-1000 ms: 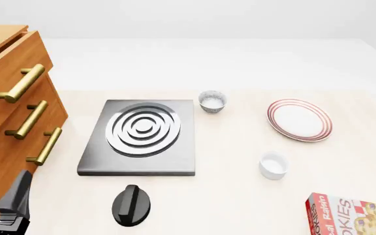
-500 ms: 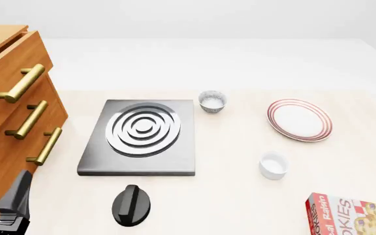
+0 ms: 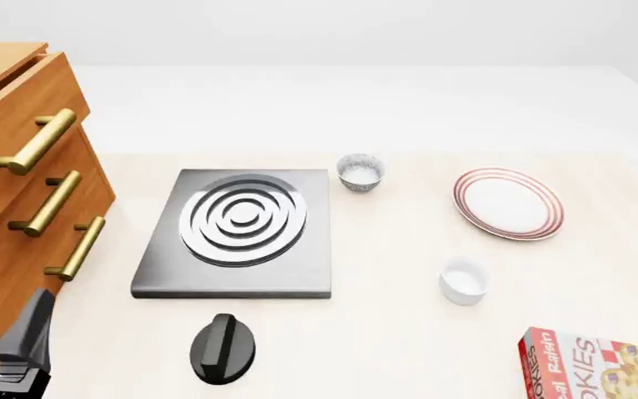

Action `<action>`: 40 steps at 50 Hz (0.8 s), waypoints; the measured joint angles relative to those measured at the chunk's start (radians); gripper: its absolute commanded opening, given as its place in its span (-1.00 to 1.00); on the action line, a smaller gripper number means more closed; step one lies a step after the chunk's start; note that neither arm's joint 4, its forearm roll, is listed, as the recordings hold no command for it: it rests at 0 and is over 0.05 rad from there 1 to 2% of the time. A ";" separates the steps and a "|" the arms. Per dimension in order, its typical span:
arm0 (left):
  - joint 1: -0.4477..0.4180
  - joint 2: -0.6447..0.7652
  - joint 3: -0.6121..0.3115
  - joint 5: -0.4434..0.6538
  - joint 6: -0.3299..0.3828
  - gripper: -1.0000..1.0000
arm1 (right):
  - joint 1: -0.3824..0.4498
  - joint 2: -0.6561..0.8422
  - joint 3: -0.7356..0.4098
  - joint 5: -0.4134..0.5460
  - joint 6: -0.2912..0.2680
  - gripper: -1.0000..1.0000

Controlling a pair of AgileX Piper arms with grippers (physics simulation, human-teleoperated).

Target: Pick the akita bowl next to the cookies box and place it on the plate.

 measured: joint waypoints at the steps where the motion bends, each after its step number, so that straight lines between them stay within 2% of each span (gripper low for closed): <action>1: 0.000 0.000 0.000 0.000 0.000 1.00 | -0.006 0.011 -0.012 0.006 -0.002 1.00; 18: 0.000 0.000 0.000 0.000 0.000 1.00 | -0.096 0.160 -0.179 0.086 -0.045 1.00; 40: 0.000 0.000 0.000 0.000 0.000 1.00 | -0.150 0.293 -0.265 0.110 -0.070 1.00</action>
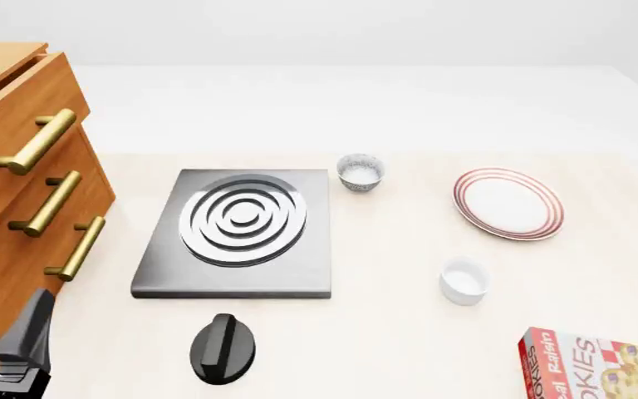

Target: Pick the akita bowl next to the cookies box and place it on the plate.

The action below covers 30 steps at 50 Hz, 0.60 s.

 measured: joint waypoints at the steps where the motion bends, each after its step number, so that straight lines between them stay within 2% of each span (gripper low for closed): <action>1: 0.000 0.000 0.000 0.000 0.000 1.00 | -0.002 0.005 -0.003 -0.001 -0.001 1.00; 19: 0.000 0.000 0.000 0.000 0.000 1.00 | -0.036 0.107 -0.027 -0.036 -0.005 1.00; 30: 0.000 0.000 0.000 0.000 0.000 1.00 | -0.067 0.203 -0.118 -0.021 -0.012 1.00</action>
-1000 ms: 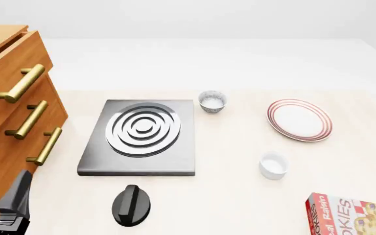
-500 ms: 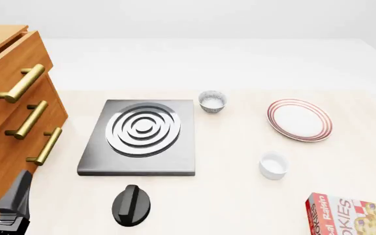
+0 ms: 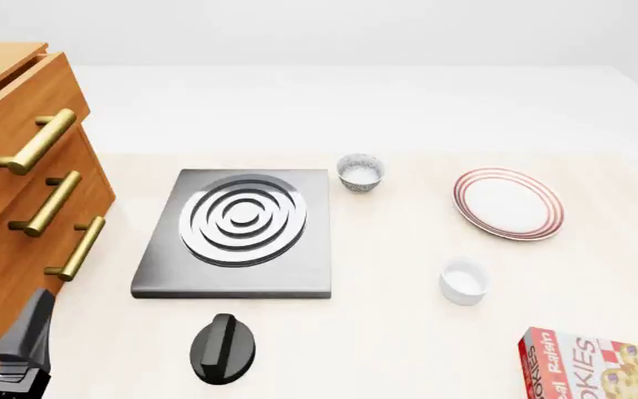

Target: Pick the akita bowl next to the cookies box and place it on the plate.

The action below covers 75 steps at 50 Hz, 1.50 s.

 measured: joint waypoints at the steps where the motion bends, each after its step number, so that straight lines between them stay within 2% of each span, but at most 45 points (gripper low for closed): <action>1: 0.000 0.000 0.000 0.000 0.000 1.00 | -0.003 0.008 -0.007 0.001 -0.001 1.00; 34: 0.000 0.000 0.000 0.000 0.000 1.00 | -0.120 0.284 -0.266 0.050 -0.042 1.00; 59: 0.000 0.000 0.000 0.000 0.000 1.00 | -0.195 0.462 -0.383 0.058 -0.068 1.00; 75: 0.000 0.000 0.000 0.000 0.000 1.00 | -0.237 0.545 -0.410 0.046 -0.077 1.00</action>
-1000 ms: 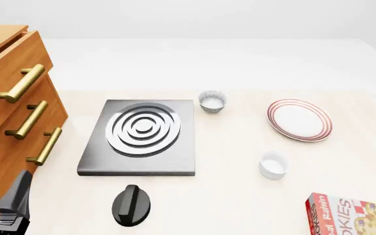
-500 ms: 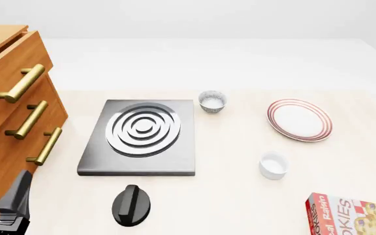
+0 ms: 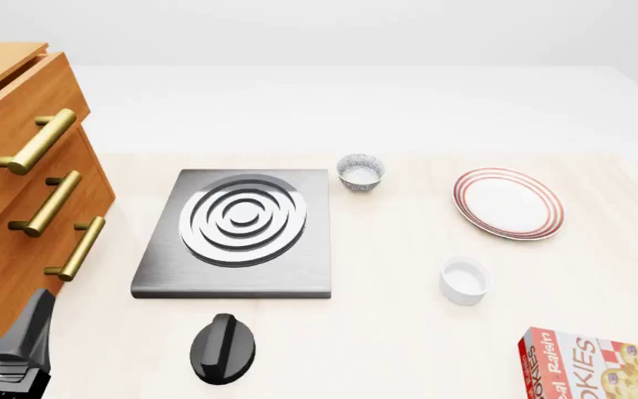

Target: Pick the akita bowl next to the cookies box and place it on the plate.

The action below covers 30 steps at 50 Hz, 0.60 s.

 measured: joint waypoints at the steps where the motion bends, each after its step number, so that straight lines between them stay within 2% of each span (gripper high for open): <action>1: 0.000 0.000 0.000 0.000 0.000 1.00 | -0.003 0.004 -0.001 -0.001 -0.001 1.00; 30: 0.000 0.000 0.000 0.000 0.000 1.00 | -0.048 0.062 0.101 -0.079 -0.025 1.00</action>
